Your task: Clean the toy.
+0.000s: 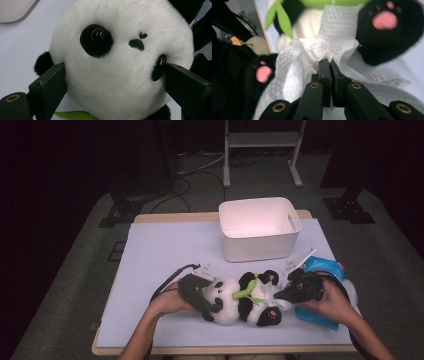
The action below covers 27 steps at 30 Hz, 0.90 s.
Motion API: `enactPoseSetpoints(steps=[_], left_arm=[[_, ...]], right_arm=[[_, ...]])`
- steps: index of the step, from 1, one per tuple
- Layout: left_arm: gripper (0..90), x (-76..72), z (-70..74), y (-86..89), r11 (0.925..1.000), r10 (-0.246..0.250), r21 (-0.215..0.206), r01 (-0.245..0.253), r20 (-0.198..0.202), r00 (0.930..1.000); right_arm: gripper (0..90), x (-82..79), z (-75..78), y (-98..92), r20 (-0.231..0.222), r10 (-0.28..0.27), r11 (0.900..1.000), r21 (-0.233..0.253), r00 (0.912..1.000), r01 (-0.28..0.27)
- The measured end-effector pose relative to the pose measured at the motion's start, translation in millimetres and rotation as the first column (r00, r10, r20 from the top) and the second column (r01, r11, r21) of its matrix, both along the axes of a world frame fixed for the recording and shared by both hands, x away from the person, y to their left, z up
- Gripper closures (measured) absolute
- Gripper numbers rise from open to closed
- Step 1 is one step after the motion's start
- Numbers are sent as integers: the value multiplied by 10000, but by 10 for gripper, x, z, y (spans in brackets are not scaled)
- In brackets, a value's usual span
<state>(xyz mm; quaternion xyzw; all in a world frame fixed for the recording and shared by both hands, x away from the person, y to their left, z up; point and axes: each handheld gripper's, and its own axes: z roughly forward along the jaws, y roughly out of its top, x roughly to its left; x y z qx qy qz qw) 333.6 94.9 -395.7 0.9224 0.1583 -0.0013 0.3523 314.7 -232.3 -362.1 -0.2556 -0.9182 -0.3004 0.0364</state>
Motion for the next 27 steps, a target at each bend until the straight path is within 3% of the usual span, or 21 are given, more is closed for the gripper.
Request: enactPoseSetpoints(steps=[5, 13, 21, 27], left_arm=[[72, -7, 4, -4, 9999, -63, 90, 62, 56, 10000], [71, -15, 6, -10, 10000, -64, 73, 63, 47, 10000], [70, -22, 12, -16, 9997, -157, 171, 155, 133, 9998], [68, -19, 11, -13, 9997, -172, 152, 170, 114, 9998]], right_arm=[[869, 17, 27, -16, 192, -139, 9999, -58, 9997, 140], [869, 95, 273, 87, 745, -86, 9999, 124, 9972, 77], [869, 250, 375, 432, 844, 439, 9989, -214, 9955, -422], [869, 289, 440, 749, 997, 1092, 9940, -27, 9890, -1094]])
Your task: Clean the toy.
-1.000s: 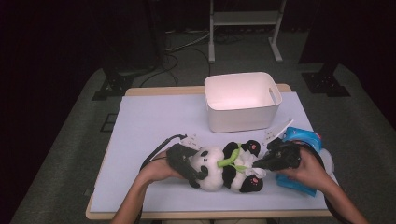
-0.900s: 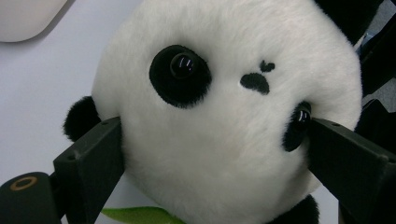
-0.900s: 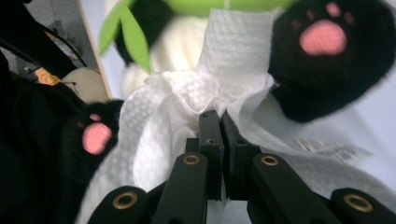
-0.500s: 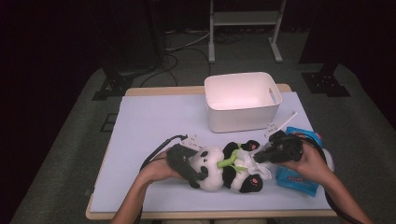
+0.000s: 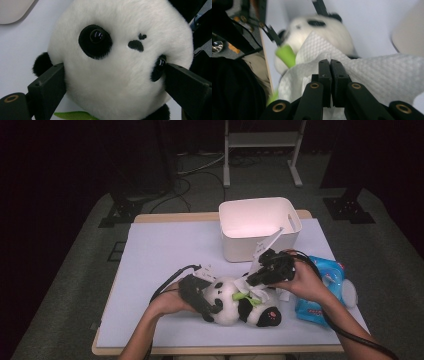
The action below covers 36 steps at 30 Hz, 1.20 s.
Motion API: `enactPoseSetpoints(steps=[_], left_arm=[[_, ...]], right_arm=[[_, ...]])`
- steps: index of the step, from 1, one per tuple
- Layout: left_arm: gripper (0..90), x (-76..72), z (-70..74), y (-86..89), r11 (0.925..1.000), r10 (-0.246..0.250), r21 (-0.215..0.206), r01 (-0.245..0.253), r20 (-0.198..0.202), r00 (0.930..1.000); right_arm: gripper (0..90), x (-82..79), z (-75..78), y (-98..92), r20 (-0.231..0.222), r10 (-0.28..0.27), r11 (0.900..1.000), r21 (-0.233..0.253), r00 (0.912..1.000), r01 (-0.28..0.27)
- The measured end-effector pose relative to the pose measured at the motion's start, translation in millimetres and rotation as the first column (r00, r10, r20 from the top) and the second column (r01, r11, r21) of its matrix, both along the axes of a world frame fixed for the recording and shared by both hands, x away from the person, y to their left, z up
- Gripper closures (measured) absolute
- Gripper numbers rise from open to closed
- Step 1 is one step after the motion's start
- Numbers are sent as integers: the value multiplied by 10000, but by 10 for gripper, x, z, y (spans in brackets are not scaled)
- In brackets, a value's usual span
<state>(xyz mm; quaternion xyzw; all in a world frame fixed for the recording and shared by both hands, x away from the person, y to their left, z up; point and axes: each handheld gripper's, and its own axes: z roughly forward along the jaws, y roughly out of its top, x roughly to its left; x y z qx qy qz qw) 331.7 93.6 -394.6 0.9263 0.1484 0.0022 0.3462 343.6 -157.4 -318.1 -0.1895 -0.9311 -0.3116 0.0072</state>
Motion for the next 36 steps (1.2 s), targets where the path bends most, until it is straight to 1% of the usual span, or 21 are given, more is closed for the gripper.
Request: enactPoseSetpoints(steps=[3, 5, 7, 8, 10, 12, 16, 19, 20, 21, 23, 25, 27, 29, 30, 31, 32, 33, 34, 35, 36], left_arm=[[68, -1, 0, 0, 10000, -4, 6, 4, 15, 10000], [68, -4, 0, 2, 10000, -1, 20, 1, 15, 10000], [67, -5, -1, 2, 10000, -9, 11, 9, 25, 10000], [67, -5, -2, 2, 10000, -4, -2, 4, 17, 10000], [67, -3, -4, 3, 10000, 13, -36, -13, -1, 10000], [67, -3, -3, 1, 10000, 18, -35, -18, -10, 10000], [67, -5, 1, 0, 10000, 0, 20, 0, 16, 10000], [67, -6, 0, -3, 10000, 37, 7, -37, 17, 10000], [67, -7, -1, -2, 10000, 31, 4, -31, 23, 10000], [67, -11, -2, -5, 10000, 52, -23, -52, 18, 10000], [67, -12, -1, -11, 10000, -13, 2, 13, 66, 10000], [66, -11, 0, -20, 10000, 21, 14, -21, 43, 10000], [66, -12, 0, -18, 10000, -4, 91, 3, 74, 10000], [65, -15, -5, -21, 10000, 15, 98, -15, 54, 10000], [66, -10, -4, -20, 9999, 22, 133, -23, 41, 10000], [66, -5, -3, -19, 9999, 24, 140, -25, 18, 10000], [65, -9, -5, -21, 9999, 14, 132, -15, 31, 10000], [65, -10, -5, -22, 9999, 19, 134, -20, 33, 10000], [65, -13, -5, -23, 9999, 17, 121, -17, 37, 10000], [65, -14, -4, -24, 9999, -7, 131, 7, 48, 10000], [65, -16, -3, -25, 9999, 16, 132, -17, 49, 10000]], right_arm=[[869, 5, 20, 153, -7, 333, 9994, 136, 9994, -333], [868, 5, 6, 217, -106, 465, 9987, 213, 9989, -463], [858, 6, -27, 259, -43, 525, 9986, -3, 9986, -525], [843, 6, -35, 257, -38, 496, 9988, -16, 9988, -496], [798, 8, -42, 218, 160, 321, 9994, -151, 9994, -319], [730, 10, -40, 171, 380, 156, 9996, -222, 9992, -148], [636, 0, -68, 85, 624, -210, 9970, -736, 9978, 256], [568, 7, -98, 3, 513, -403, 9968, -676, 9979, 438], [541, 4, -110, -26, 446, -509, 9956, -768, 9977, 542], [529, -3, -119, -44, 490, -527, 9950, -821, 9974, 566], [499, -21, -160, -85, 245, -524, 9945, -895, 9983, 544], [498, -31, -188, -116, 161, -645, 9954, -693, 9978, 655], [509, -35, -201, -110, 235, -634, 9958, -641, 9977, 648], [544, -52, -222, -79, 299, -681, 9954, -652, 9972, 699], [571, -64, -227, -60, 337, -752, 9943, -727, 9966, 775], [652, -80, -228, -43, 429, -768, 9933, -834, 9961, 802], [690, -102, -227, -25, 432, -636, 9939, -872, 9970, 672], [744, -127, -227, -4, 613, -557, 9928, -1025, 9966, 618], [798, -149, -215, 11, 630, -475, 9924, -1107, 9969, 543], [817, -158, -198, 20, 735, -351, 9924, -1147, 9967, 434], [825, -155, -180, 27, 711, -349, 9926, -1138, 9969, 428]])
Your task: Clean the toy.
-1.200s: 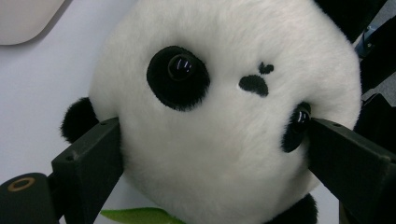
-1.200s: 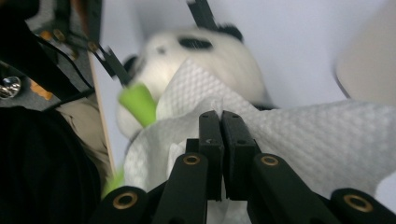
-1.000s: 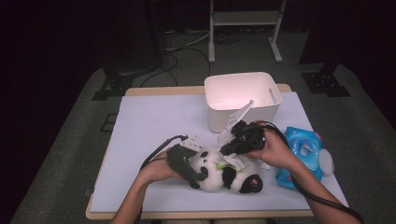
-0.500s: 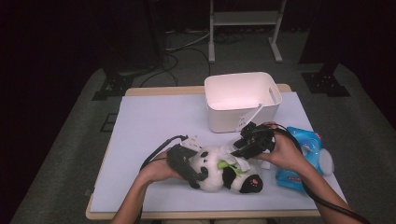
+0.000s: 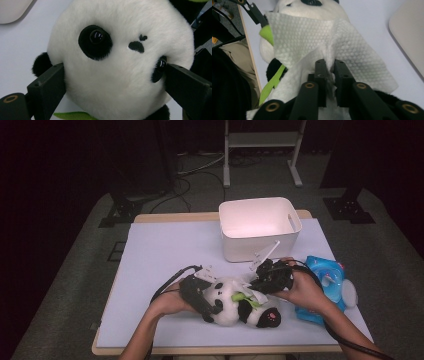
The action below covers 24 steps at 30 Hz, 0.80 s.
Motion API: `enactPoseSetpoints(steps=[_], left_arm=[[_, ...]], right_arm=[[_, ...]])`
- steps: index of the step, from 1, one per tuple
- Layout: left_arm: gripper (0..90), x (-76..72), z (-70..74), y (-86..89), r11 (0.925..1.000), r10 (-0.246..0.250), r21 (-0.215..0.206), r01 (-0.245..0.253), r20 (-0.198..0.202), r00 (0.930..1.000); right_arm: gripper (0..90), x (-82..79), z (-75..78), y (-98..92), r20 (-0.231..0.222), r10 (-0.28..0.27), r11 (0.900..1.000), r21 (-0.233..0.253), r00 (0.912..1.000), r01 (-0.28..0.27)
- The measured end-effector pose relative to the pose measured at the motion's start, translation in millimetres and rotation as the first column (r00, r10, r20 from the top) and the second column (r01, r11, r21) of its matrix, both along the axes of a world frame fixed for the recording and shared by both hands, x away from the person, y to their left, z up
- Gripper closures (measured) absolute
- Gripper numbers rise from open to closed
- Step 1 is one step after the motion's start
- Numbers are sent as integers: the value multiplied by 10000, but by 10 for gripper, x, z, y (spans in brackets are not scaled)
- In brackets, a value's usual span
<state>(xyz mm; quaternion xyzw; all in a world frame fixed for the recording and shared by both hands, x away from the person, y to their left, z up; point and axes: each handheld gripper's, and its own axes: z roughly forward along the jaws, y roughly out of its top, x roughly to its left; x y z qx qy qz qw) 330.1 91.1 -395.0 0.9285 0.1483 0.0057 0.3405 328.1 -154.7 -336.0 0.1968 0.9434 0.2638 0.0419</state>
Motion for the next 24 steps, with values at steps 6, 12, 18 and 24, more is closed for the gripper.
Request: enactPoseSetpoints(steps=[6, 12, 18, 24], left_arm=[[64, 4, 3, 2, 10000, -9, 12, 9, 0, 10000], [64, 5, -1, 9, 10000, -23, -25, 23, 22, 10000], [64, 1, 1, 7, 10000, -16, -25, 16, 23, 10000], [64, 6, 1, 10, 10000, -21, -44, 21, 14, 10000]], right_arm=[[845, 58, 75, 167, -171, 315, 9994, 124, 9994, -313], [852, 129, 58, 361, -107, 627, 9977, -234, 9980, -629], [857, 147, 138, 151, 71, 165, 9991, -402, 9998, -162], [857, 166, 211, -237, 209, -642, 9979, 3, 9977, 642]])
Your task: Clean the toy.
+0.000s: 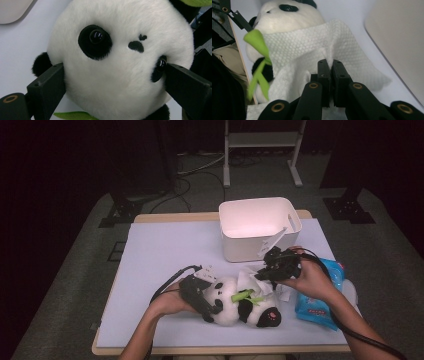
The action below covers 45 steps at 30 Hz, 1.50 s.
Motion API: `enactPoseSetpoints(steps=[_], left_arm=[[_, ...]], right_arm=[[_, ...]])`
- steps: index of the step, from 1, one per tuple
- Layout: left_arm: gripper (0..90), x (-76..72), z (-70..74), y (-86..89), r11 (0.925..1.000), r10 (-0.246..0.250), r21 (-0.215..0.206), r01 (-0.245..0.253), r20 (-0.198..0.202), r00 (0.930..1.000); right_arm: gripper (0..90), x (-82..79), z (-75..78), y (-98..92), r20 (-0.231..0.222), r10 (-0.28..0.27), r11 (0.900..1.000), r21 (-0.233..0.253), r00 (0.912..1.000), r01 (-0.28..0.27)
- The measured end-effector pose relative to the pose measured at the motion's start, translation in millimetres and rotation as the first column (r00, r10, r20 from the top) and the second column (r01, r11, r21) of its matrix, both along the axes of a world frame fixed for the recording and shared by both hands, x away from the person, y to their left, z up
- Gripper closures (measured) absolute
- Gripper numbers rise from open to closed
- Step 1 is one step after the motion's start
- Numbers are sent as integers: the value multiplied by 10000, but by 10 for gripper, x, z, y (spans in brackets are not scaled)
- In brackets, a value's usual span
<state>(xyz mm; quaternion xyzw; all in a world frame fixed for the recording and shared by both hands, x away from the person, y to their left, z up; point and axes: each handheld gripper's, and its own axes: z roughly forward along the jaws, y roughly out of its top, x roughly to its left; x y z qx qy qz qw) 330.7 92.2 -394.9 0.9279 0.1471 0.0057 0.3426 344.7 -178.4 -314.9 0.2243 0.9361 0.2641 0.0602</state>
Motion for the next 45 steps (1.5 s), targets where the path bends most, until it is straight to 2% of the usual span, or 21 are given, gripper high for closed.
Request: enactPoseSetpoints(steps=[5, 11, 14, 18, 24, 27, 31, 33, 35, 37, 41, 45], left_arm=[[64, 2, -3, 2, 10000, 29, -56, -30, -42, 10000], [64, -2, 1, -1, 10000, 8, -9, -8, 4, 10000], [64, -8, 1, -5, 10000, 35, -23, -35, -1, 10000], [64, -1, 2, -3, 10000, -3, -1, 3, -7, 10000], [64, -13, 4, -11, 10000, 24, -13, -24, 7, 10000], [64, -14, 4, -14, 10000, 16, -21, -16, 16, 10000], [64, -14, 6, -10, 10000, -29, 30, 29, 41, 10000], [63, -16, 6, -8, 10000, -45, 29, 45, 51, 10000], [63, -15, 4, -6, 10000, -47, 12, 47, 44, 10000], [62, -14, 2, -6, 10000, -27, -29, 27, 25, 10000], [61, -12, 1, -6, 10000, -28, -43, 28, 2, 10000], [61, -12, 1, -6, 10000, -35, -42, 35, 6, 10000]], right_arm=[[857, -10, 43, -225, 111, -434, 9990, 136, 9990, 432], [855, -41, -12, -404, -121, -744, 9972, 110, 9972, 745], [855, -66, -31, -430, -284, -761, 9969, 175, 9967, 766], [855, -96, -38, -343, -293, -427, 9990, 149, 9987, 432], [854, -46, -30, -12, -385, 236, 9996, 135, 9990, -231], [853, -21, -44, 187, -455, 605, 9982, 26, 9971, -605], [851, -12, -50, 409, -629, 1224, 9920, 371, 9905, -1203], [841, -19, -56, 475, -576, 1425, 9896, 285, 9881, -1411], [830, -25, -61, 481, -536, 1457, 9893, 160, 9879, -1450], [782, -28, -62, 442, -448, 1347, 9909, -9, 9899, -1348], [708, -48, -81, 316, -791, 1349, 9908, -17, 9877, -1354], [624, -75, -146, 207, -1059, 1671, 9859, 285, 9802, -1650]])
